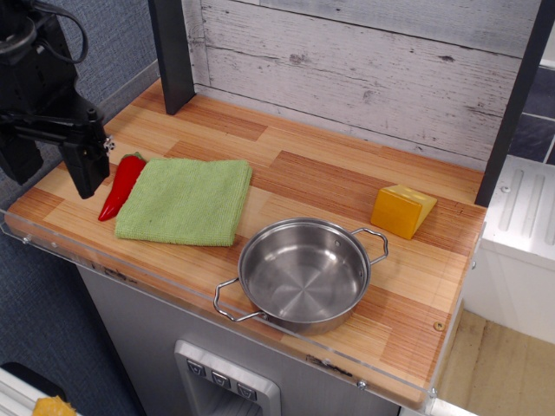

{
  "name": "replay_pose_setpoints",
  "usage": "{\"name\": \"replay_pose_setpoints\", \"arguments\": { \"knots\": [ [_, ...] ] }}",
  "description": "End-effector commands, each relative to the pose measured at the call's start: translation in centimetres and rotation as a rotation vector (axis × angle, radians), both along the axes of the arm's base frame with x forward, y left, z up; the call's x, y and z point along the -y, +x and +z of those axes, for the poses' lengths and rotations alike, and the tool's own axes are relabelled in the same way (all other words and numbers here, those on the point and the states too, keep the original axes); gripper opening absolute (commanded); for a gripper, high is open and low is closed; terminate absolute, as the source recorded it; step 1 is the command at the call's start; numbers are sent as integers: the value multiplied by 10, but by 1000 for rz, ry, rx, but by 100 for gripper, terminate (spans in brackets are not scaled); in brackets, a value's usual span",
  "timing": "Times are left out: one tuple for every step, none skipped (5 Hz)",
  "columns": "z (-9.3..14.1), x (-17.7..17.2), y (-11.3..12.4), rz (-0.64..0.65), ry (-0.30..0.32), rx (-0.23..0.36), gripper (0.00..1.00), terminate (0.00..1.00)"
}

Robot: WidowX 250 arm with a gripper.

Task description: Slide the green rag back to the wall.

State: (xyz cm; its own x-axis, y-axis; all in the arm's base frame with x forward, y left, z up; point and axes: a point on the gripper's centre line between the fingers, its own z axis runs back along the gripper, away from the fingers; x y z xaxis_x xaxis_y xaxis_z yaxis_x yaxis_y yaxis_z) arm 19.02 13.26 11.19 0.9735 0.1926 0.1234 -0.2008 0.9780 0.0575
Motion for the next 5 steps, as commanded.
{"name": "replay_pose_setpoints", "arguments": {
  "knots": [
    [0, 0, 0, 0, 0, 0, 100, 0],
    [-16, -4, 16, 19, -19, 22, 100, 0],
    [-27, 1, 35, 22, -15, 38, 100, 0],
    [-43, 3, 63, 36, -16, 81, 100, 0],
    [-54, 3, 76, 64, -12, 75, 0, 0]
  ]
}}
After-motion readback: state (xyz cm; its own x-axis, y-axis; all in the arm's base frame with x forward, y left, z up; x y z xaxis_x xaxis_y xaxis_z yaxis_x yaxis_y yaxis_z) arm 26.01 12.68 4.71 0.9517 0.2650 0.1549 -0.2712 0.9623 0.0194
